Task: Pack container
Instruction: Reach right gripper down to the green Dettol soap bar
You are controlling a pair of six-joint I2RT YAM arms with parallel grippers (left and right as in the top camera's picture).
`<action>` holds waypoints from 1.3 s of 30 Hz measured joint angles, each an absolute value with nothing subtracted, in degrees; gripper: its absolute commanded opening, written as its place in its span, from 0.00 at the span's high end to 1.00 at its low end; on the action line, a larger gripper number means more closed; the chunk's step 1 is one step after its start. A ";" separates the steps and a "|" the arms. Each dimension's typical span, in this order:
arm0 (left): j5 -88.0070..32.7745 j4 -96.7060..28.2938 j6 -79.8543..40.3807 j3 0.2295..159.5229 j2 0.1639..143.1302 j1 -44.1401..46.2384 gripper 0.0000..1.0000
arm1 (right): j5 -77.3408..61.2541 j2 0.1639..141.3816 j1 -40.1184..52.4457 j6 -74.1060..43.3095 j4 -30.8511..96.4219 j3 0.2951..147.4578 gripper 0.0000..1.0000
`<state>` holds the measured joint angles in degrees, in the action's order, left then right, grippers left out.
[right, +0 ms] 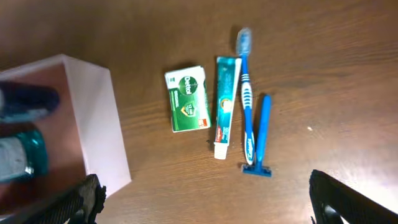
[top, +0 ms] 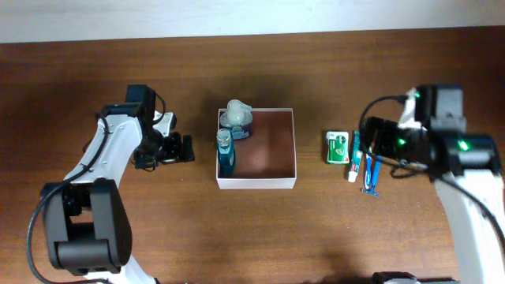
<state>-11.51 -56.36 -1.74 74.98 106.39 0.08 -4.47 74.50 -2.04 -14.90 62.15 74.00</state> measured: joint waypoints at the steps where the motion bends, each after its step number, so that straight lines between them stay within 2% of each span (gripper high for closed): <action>1: -11.53 -56.29 -1.74 74.98 106.39 0.08 0.01 | -4.64 76.14 -1.56 -14.11 61.47 74.00 0.02; 10: -11.51 -56.29 -1.74 74.98 106.39 0.08 0.00 | -8.21 87.90 2.48 -10.57 56.75 74.04 0.01; 11: -11.51 -56.27 -1.74 74.98 106.39 0.08 0.01 | -8.75 89.10 2.74 -10.46 56.29 74.06 0.03; 13: -11.51 -56.29 -1.74 74.98 106.39 0.08 0.01 | -9.04 91.72 3.38 -10.20 56.12 74.08 0.14; 15: -11.51 -56.29 -1.74 74.98 106.39 0.08 0.01 | -8.97 94.00 3.75 -10.26 56.27 74.08 0.18; 25: -11.53 -56.29 -1.74 74.98 106.39 0.08 0.00 | -6.09 103.63 4.75 -10.31 55.22 74.11 0.19; 39: -11.53 -56.29 -1.74 74.98 106.39 0.08 0.01 | 0.84 105.71 7.57 -15.46 51.40 74.11 0.20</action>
